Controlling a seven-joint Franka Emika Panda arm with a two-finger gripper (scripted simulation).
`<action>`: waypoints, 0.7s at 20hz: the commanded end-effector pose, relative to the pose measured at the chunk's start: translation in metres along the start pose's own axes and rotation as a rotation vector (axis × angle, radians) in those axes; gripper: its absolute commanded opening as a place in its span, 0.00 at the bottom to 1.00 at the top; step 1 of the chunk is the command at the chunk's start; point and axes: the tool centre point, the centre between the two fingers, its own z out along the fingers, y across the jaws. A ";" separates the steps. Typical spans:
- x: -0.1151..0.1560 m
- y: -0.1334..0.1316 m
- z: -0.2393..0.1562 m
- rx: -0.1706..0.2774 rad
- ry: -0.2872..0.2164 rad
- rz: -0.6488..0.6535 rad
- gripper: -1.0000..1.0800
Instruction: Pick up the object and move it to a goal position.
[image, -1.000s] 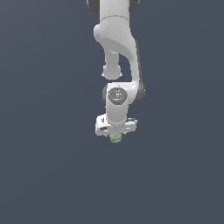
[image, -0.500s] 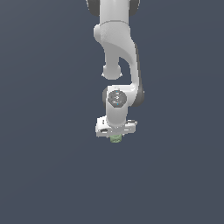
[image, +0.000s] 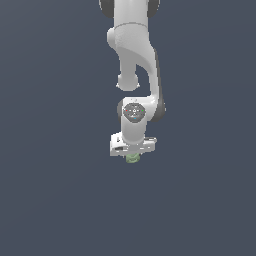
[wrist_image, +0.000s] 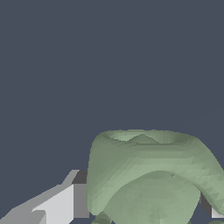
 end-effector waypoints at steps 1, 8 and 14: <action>-0.002 -0.003 -0.003 0.000 0.001 0.000 0.00; -0.016 -0.022 -0.024 0.000 0.001 0.000 0.00; -0.039 -0.052 -0.056 0.000 0.001 -0.001 0.00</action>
